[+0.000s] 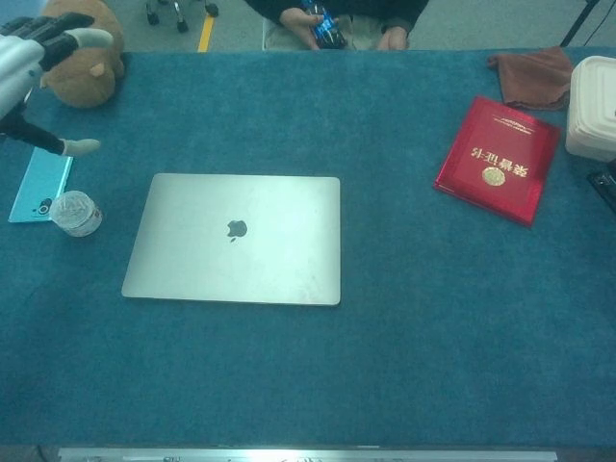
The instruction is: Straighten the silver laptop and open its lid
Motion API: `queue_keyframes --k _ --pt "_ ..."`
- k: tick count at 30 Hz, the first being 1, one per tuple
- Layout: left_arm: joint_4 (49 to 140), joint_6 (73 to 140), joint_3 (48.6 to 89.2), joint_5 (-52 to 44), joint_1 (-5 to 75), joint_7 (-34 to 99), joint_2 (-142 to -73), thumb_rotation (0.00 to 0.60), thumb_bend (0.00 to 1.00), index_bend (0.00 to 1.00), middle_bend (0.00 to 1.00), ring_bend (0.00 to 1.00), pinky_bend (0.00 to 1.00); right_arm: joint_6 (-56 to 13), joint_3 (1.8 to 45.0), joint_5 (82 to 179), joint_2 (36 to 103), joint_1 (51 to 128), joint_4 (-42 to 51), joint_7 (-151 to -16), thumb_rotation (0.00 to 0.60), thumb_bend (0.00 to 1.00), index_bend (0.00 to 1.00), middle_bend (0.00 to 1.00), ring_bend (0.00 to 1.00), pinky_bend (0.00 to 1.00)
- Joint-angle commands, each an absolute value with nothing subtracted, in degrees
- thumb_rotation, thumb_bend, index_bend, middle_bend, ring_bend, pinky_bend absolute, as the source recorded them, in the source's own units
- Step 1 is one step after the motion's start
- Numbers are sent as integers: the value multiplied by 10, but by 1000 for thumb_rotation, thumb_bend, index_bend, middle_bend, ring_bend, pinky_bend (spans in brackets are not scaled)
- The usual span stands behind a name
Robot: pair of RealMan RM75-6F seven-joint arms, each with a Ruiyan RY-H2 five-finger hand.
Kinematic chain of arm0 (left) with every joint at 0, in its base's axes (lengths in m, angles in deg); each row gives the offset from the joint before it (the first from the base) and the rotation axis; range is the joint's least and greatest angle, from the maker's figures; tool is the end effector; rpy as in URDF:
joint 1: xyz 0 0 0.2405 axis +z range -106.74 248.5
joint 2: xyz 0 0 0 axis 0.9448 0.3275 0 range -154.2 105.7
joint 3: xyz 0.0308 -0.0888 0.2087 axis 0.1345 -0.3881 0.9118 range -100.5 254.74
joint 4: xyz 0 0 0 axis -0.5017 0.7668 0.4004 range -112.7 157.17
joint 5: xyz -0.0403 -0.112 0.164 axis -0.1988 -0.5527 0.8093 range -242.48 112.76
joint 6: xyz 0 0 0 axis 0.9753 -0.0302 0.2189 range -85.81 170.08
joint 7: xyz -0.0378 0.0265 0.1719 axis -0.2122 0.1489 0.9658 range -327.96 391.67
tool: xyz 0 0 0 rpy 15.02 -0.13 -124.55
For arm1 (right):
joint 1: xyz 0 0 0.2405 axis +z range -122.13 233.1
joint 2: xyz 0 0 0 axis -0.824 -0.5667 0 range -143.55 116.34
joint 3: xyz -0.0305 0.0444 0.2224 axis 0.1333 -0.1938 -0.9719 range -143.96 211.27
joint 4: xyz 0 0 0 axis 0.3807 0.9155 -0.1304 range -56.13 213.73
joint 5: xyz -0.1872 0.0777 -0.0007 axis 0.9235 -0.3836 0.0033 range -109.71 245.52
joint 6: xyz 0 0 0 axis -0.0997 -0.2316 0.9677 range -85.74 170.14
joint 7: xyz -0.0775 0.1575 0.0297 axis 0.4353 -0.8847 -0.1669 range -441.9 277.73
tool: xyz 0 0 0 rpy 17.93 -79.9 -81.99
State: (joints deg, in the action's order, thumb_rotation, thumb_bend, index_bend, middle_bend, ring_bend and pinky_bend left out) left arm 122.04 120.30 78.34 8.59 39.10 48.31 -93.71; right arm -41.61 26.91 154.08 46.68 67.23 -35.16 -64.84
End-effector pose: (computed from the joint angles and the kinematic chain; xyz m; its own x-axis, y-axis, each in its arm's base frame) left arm -0.1774 0.3002 0.0918 0.4793 0.0436 0.8766 0.8496 -0.2735 -0.4510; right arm -0.1764 -0.2407 0.1536 0.3796 0.0727 0.9223 -0.9064 -0.1705 0.3865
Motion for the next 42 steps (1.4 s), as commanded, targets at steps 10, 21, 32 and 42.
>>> queue_keyframes --k 10,21,32,42 --pt "1219 1272 798 156 476 406 -887 562 170 70 0 0 0 -384 283 1548 488 682 -349 -638 600 131 0 18 0 26" --pt "1225 1292 796 175 524 388 -850 600 170 71 0 0 0 -315 281 1549 550 732 -356 -590 600 131 0 18 0 26" --pt "1242 1307 797 198 559 403 -816 600 170 71 0 0 0 -231 283 1526 641 793 -362 -529 600 85 0 16 0 26" --pt "1254 1315 792 204 586 405 -784 600 170 71 0 0 0 -151 268 1451 766 869 -326 -432 600 84 0 12 0 26"
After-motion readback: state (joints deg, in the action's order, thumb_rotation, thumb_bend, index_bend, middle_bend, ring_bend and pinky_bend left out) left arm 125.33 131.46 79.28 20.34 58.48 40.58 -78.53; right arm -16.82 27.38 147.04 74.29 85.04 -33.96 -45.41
